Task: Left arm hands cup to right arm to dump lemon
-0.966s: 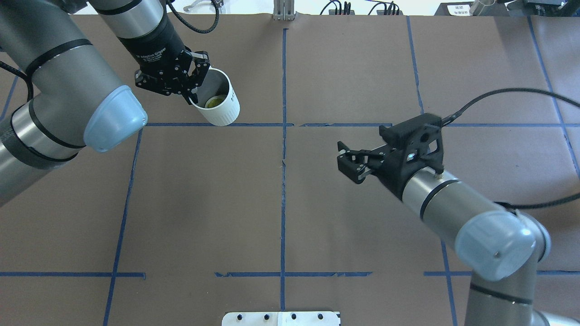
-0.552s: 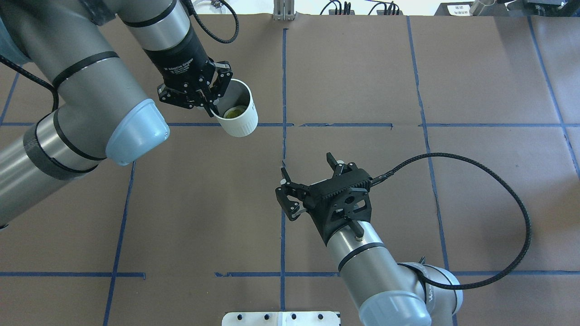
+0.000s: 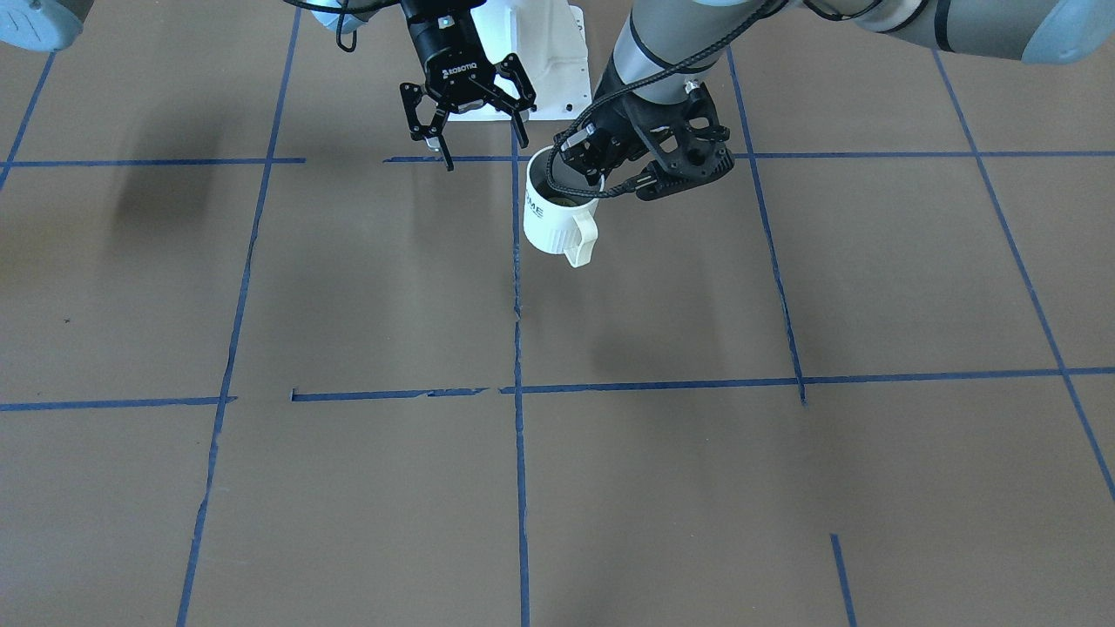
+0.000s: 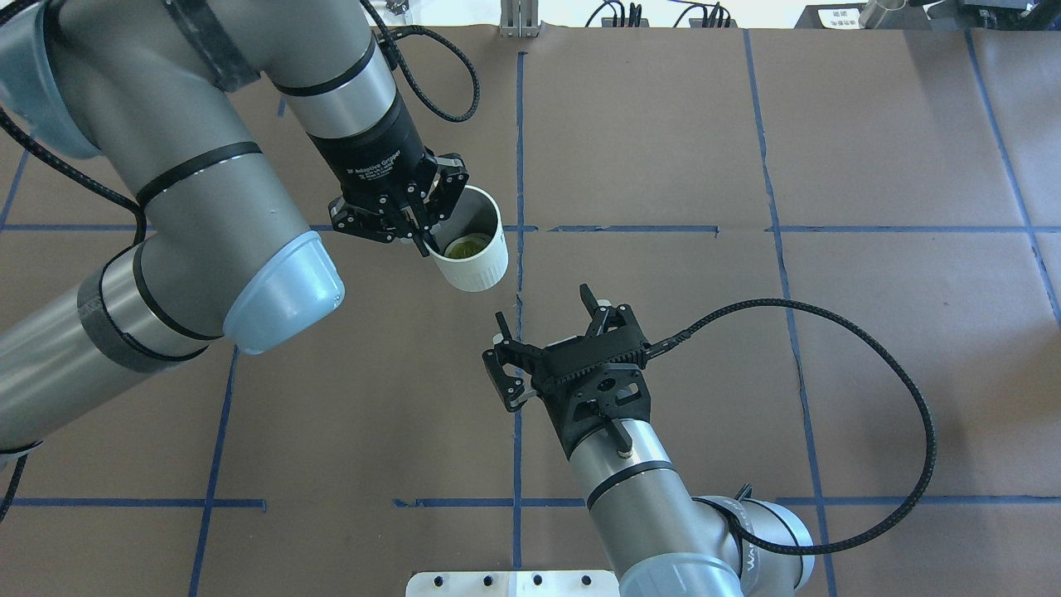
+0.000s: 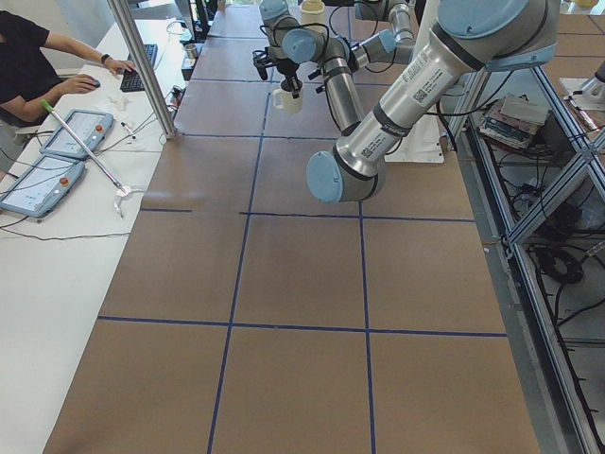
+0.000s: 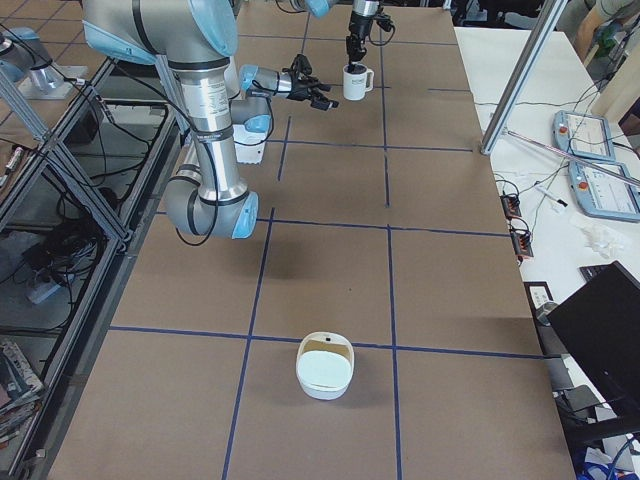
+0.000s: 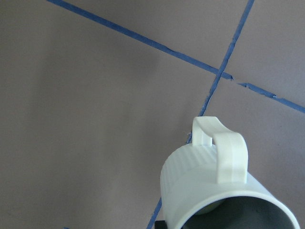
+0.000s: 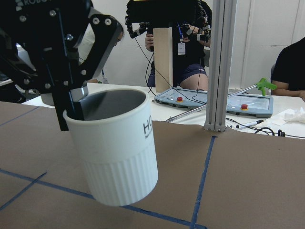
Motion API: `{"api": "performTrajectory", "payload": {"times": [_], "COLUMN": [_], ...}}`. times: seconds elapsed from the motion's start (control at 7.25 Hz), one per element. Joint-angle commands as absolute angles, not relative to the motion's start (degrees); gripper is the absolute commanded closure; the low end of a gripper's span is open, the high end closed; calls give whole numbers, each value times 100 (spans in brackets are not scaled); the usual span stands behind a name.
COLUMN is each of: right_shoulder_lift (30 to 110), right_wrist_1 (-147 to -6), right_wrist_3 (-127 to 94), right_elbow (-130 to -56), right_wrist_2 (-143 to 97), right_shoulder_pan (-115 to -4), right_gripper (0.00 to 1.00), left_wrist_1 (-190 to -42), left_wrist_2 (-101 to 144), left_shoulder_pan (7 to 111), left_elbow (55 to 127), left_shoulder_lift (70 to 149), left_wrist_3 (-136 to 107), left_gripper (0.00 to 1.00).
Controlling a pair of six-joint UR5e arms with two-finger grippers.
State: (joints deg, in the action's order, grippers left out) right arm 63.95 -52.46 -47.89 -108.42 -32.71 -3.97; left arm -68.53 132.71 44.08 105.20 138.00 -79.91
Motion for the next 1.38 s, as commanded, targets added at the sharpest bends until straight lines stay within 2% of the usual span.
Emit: {"api": "performTrajectory", "payload": {"times": [0.0, 1.24], "right_shoulder_lift": [6320, 6152], "right_wrist_1": [-5247, -5247], "right_wrist_3": [-4755, -4641], "right_elbow": [-10723, -10529], "right_wrist_2": [-3042, -3023], "right_shoulder_pan": [-308, -176], "right_gripper": [1, 1], "left_wrist_1": [-6855, -6864], "left_wrist_2": [13280, 13280], "left_shoulder_pan": [4211, 3771], "left_elbow": [10555, 10582], "left_shoulder_lift": [13808, 13948], "left_wrist_3": [-8007, -8086], "left_gripper": [100, 100]}}
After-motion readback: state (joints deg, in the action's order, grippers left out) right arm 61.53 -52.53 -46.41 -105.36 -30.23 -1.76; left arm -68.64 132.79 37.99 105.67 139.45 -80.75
